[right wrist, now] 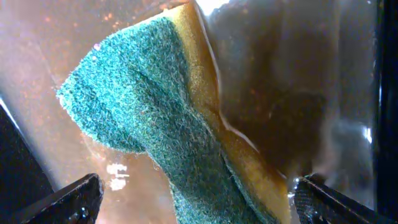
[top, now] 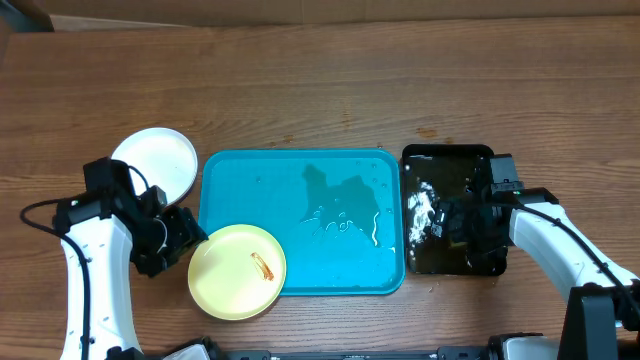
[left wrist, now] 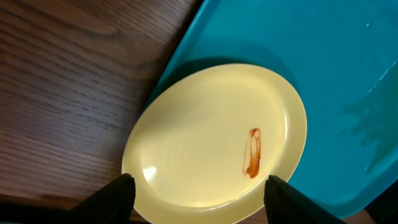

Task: Clean dirty plates on tray and stack at the side
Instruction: 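Move the left gripper to the yellow plate rim on the tray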

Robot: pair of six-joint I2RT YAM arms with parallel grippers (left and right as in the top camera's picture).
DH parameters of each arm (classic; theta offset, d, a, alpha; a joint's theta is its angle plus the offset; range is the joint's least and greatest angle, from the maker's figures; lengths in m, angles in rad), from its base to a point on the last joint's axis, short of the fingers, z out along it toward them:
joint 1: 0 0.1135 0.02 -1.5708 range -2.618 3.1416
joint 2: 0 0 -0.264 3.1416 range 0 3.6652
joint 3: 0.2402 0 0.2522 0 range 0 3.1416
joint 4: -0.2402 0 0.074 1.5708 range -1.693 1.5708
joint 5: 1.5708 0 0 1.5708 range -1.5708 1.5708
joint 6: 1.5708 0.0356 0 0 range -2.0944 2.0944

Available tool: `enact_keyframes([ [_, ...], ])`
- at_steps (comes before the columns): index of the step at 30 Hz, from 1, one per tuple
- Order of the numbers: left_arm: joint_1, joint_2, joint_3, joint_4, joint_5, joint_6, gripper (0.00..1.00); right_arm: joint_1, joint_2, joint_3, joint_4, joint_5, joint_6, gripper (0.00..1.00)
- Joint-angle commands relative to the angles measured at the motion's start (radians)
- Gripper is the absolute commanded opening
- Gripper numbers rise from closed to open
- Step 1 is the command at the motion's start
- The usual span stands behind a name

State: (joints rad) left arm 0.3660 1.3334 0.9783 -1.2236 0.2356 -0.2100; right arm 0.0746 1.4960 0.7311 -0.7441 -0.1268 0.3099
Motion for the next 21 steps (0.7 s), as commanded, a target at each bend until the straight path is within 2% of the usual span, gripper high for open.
enact_keyframes([
  [1, -0.008, -0.013, -0.046, 0.021, -0.003, -0.04, 0.71, 0.004, 0.003, -0.006, 0.003, 0.002, -0.003, 1.0],
  [21, -0.008, -0.013, -0.192, 0.219, -0.068, -0.067, 0.76, 0.004, 0.003, -0.006, 0.006, 0.002, -0.003, 1.0],
])
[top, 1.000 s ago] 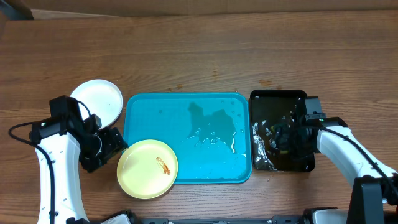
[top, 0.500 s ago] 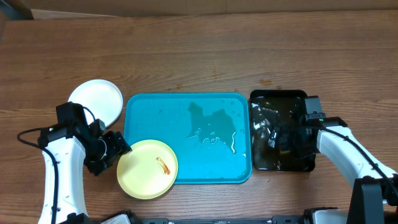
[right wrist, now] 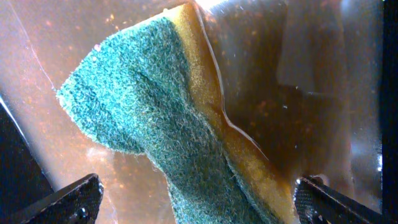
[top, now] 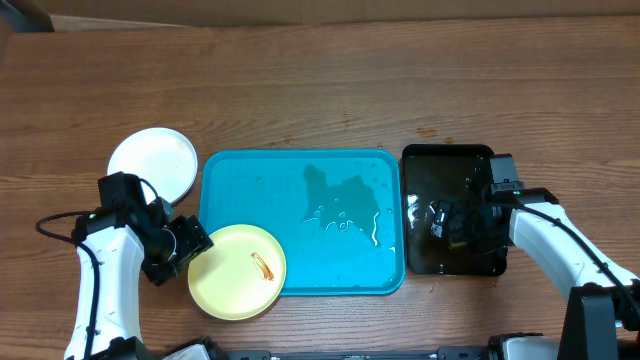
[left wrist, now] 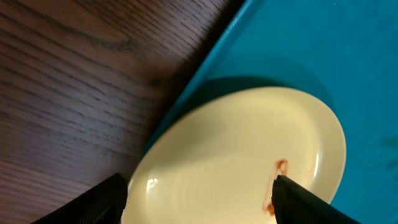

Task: Clean dirty plates on tray and stack at the side
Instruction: 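Move the left gripper to the yellow plate rim on the tray, then pinch the yellow plate rim and slide it up the tray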

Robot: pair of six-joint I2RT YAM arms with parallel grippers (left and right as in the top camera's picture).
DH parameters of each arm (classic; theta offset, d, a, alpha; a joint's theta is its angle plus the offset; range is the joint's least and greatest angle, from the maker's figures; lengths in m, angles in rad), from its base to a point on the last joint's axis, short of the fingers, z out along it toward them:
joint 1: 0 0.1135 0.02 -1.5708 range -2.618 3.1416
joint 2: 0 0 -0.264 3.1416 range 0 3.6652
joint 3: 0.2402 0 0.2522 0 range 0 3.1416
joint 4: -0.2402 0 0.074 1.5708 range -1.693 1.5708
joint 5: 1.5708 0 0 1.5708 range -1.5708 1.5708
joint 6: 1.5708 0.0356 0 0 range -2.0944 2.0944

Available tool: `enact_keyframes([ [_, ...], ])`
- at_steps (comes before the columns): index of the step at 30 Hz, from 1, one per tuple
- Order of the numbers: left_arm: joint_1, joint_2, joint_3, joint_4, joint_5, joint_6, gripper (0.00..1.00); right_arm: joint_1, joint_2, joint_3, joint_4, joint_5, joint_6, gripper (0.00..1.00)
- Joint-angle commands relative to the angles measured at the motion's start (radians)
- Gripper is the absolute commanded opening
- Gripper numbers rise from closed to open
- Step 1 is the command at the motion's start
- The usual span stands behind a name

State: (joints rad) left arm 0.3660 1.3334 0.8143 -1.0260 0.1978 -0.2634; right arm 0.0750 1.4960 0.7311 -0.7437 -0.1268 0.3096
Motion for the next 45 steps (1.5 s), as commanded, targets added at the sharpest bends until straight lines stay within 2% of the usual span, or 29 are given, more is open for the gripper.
enact_keyframes([
  [1, -0.008, -0.013, -0.038, 0.035, -0.034, -0.014, 0.76, 0.003, 0.003, -0.005, 0.005, 0.002, -0.003, 1.0],
  [5, -0.008, -0.013, -0.08, 0.082, -0.055, -0.014, 0.75, 0.003, 0.003, -0.006, 0.005, 0.002, -0.003, 1.0],
  [9, -0.008, -0.013, -0.13, 0.1, -0.009, -0.014, 0.68, 0.003, 0.003, -0.006, 0.005, 0.002, -0.003, 1.0],
  [16, -0.008, -0.014, -0.154, 0.115, 0.117, 0.002, 0.46, 0.003, 0.003, -0.006, 0.005, 0.002, -0.003, 1.0],
  [21, -0.008, -0.013, -0.154, 0.218, 0.216, 0.0, 0.37, 0.003, 0.003, -0.006, 0.006, 0.002, -0.003, 1.0],
  [29, -0.032, -0.013, -0.141, 0.35, 0.211, 0.005, 0.32, 0.003, 0.003, -0.006, 0.005, 0.002, -0.003, 1.0],
  [31, -0.06, -0.013, -0.122, 0.339, 0.204, 0.005, 0.33, 0.003, 0.003, -0.006, 0.005, 0.002, -0.003, 1.0],
  [33, -0.092, -0.013, -0.081, 0.262, 0.143, -0.007, 0.41, 0.003, 0.003, -0.005, 0.005, 0.002, -0.003, 1.0],
  [36, -0.148, -0.013, 0.03, 0.084, 0.021, -0.015, 0.5, 0.003, 0.003, -0.006, 0.006, 0.002, -0.003, 1.0],
  [41, -0.239, -0.014, 0.156, -0.15, -0.105, -0.068, 0.58, 0.003, 0.003, -0.006, 0.005, 0.002, -0.003, 1.0],
  [45, -0.293, -0.013, 0.099, -0.154, -0.101, -0.135, 0.61, 0.003, 0.003, -0.006, 0.005, 0.002, -0.003, 1.0],
])
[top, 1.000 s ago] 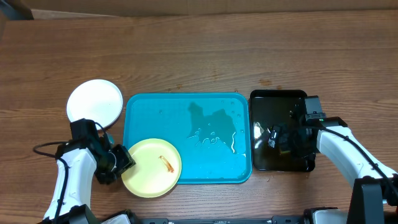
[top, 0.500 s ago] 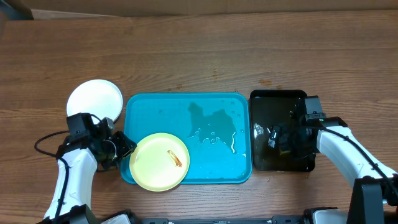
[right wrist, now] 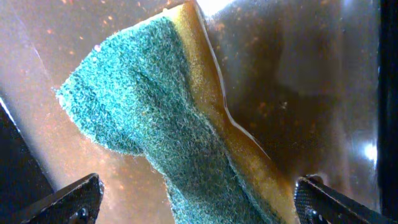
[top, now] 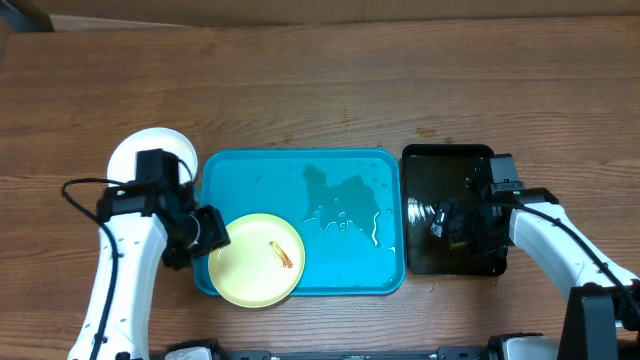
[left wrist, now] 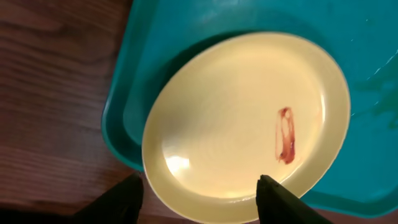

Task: Clean dirty plates on tray and stack at the side
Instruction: 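Pinch the yellow plate rim and slide it up the tray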

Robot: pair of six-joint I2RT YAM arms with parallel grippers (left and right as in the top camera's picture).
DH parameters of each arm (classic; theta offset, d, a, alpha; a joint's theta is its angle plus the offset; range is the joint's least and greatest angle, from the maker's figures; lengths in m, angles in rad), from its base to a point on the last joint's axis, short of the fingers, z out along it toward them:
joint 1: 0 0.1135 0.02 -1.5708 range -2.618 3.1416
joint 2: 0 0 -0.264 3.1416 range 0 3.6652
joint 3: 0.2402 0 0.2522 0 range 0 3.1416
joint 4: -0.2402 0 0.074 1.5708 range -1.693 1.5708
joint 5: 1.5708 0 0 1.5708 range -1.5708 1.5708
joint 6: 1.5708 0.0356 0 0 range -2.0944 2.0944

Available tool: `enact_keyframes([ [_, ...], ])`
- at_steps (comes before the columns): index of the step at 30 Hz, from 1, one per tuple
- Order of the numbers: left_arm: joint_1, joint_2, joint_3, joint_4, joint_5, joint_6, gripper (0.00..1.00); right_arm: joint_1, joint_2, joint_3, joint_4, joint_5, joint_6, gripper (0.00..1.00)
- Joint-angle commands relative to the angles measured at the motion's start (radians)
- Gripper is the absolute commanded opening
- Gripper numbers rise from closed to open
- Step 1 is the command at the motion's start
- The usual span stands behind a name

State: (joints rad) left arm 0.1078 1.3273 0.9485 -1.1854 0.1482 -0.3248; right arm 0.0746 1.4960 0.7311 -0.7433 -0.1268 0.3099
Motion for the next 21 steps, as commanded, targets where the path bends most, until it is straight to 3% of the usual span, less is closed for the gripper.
enact_keyframes([
  [1, -0.046, -0.007, -0.058, 0.027, -0.056, -0.079, 0.61, 0.004, 0.003, -0.005, 0.005, 0.002, -0.003, 1.0],
  [2, -0.053, -0.007, -0.08, 0.051, -0.068, -0.092, 0.72, 0.004, 0.003, -0.006, 0.005, 0.002, -0.003, 1.0],
  [3, -0.055, -0.007, -0.103, 0.067, -0.074, -0.112, 0.72, 0.004, 0.003, -0.005, 0.005, 0.002, -0.003, 1.0],
  [11, -0.056, -0.007, -0.184, 0.112, -0.074, -0.146, 0.66, 0.004, 0.003, -0.006, 0.005, 0.002, -0.003, 1.0],
  [12, -0.056, -0.007, -0.211, 0.138, -0.074, -0.148, 0.54, 0.004, 0.003, -0.006, 0.005, 0.002, -0.003, 1.0],
  [18, -0.056, -0.007, -0.21, 0.194, -0.074, -0.148, 0.11, 0.004, 0.003, -0.006, 0.005, 0.002, -0.003, 1.0],
  [21, -0.056, -0.007, -0.153, 0.243, -0.078, -0.149, 0.04, 0.004, 0.003, -0.006, 0.005, 0.002, -0.003, 1.0],
])
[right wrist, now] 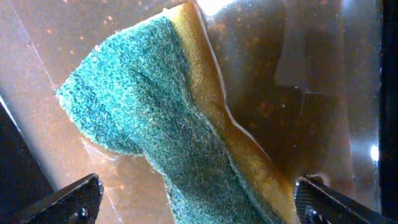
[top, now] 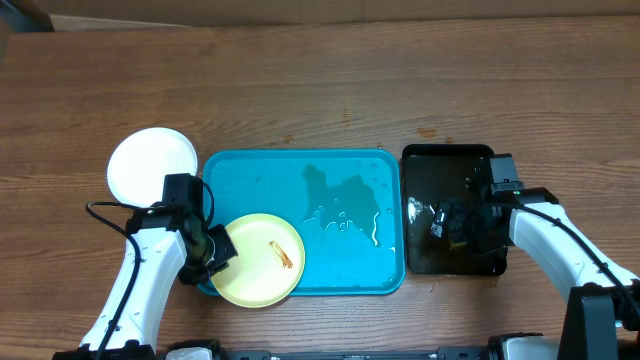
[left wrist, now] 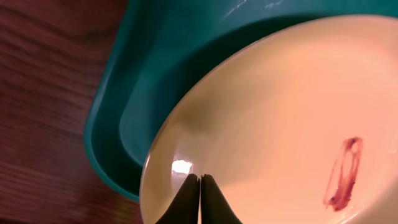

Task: Clean dirty plates on tray and stack at the side
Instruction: 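Pinch the yellow plate rim and slide it up the tray, then hold the yellow plate rim with the left gripper, sliding it upward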

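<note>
A yellow plate [top: 258, 258] with a red-brown smear [left wrist: 343, 171] lies at the front left of the teal tray [top: 340, 270]. My left gripper [left wrist: 200, 180] is shut, its tips together over the plate's left rim [top: 215, 255] with nothing seen between them. A clean white plate [top: 152, 165] sits on the table left of the tray. My right gripper [right wrist: 193, 193] stands open in the black tub [top: 450, 155]. A green and yellow sponge [right wrist: 155, 112] lies in the water between its wide-apart fingers.
The tray's middle carries a wet patch [top: 340, 205]. The black tub stands right against the tray's right side. Bare wooden table [top: 320, 90] stretches behind the tray and the tub.
My left gripper was open, with its fingers wide apart at the yellow plate's left edge; now it is shut and closer to the rim. The plate and the right gripper have not moved.
At first the yellow plate hung over the tray's front left corner, with my open left gripper beside it, and white foam lay in the tub. Later the foam was gone. Then the plate lay further right, inside the tray. Now the left gripper is shut at its rim.
</note>
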Robot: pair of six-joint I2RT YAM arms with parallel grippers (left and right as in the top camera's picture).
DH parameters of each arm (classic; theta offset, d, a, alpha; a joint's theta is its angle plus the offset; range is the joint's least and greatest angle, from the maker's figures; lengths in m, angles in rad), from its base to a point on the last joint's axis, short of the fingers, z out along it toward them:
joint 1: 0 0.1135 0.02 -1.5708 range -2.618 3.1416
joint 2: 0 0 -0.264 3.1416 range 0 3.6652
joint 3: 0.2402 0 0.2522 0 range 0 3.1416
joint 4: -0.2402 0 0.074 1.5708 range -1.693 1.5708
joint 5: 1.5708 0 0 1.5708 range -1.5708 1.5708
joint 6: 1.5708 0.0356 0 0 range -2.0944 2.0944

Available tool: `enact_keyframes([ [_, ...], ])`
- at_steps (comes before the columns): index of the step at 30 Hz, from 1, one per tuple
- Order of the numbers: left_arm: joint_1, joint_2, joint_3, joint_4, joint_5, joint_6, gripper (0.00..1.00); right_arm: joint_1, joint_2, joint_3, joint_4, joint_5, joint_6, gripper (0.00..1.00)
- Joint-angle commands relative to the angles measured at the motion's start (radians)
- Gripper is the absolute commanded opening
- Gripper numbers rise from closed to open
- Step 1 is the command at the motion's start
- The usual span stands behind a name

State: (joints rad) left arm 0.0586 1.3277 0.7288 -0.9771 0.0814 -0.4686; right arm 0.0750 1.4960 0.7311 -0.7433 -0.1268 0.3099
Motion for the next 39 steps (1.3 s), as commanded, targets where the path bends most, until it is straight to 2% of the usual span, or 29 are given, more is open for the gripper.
enact_keyframes([
  [1, -0.006, -0.008, 0.08, 0.056, -0.011, -0.005, 0.04, 0.003, 0.003, -0.006, 0.005, 0.002, -0.003, 1.0],
  [8, -0.007, -0.008, 0.093, 0.243, -0.007, -0.004, 0.04, 0.003, 0.003, -0.006, 0.005, 0.002, -0.003, 1.0],
  [11, -0.006, -0.008, 0.097, 0.216, 0.045, -0.007, 0.04, 0.003, 0.003, -0.006, 0.005, 0.002, -0.003, 1.0],
  [12, -0.007, -0.008, 0.098, 0.194, 0.054, -0.008, 0.09, 0.003, 0.003, -0.005, 0.005, 0.002, -0.003, 1.0],
  [13, -0.007, -0.008, 0.099, 0.158, 0.069, -0.007, 0.19, 0.003, 0.003, -0.006, 0.005, 0.002, -0.003, 1.0],
  [15, -0.007, -0.008, 0.106, 0.07, 0.094, -0.004, 0.48, 0.003, 0.003, -0.006, 0.005, 0.002, -0.003, 1.0],
  [18, -0.007, -0.008, 0.143, -0.095, 0.1, 0.034, 0.64, 0.003, 0.003, -0.006, 0.005, 0.002, -0.003, 1.0],
  [19, -0.007, -0.008, 0.156, -0.133, 0.095, 0.043, 0.65, 0.003, 0.003, -0.006, 0.005, 0.002, -0.003, 1.0],
  [24, -0.007, -0.008, 0.173, -0.279, 0.074, 0.038, 0.67, 0.003, 0.003, -0.006, 0.005, 0.002, -0.003, 1.0],
  [27, -0.018, -0.008, 0.165, -0.317, 0.071, -0.024, 0.67, 0.003, 0.003, -0.006, 0.005, 0.002, -0.003, 1.0],
  [34, -0.088, -0.008, 0.108, -0.323, -0.068, -0.206, 0.67, 0.003, 0.003, -0.006, 0.005, 0.002, -0.003, 1.0],
  [36, -0.085, -0.008, 0.099, -0.31, -0.082, -0.237, 0.67, 0.003, 0.003, -0.006, 0.005, 0.002, -0.003, 1.0],
  [39, -0.084, -0.008, 0.065, -0.25, -0.049, -0.272, 0.62, 0.003, 0.003, -0.006, 0.005, 0.002, -0.003, 1.0],
])
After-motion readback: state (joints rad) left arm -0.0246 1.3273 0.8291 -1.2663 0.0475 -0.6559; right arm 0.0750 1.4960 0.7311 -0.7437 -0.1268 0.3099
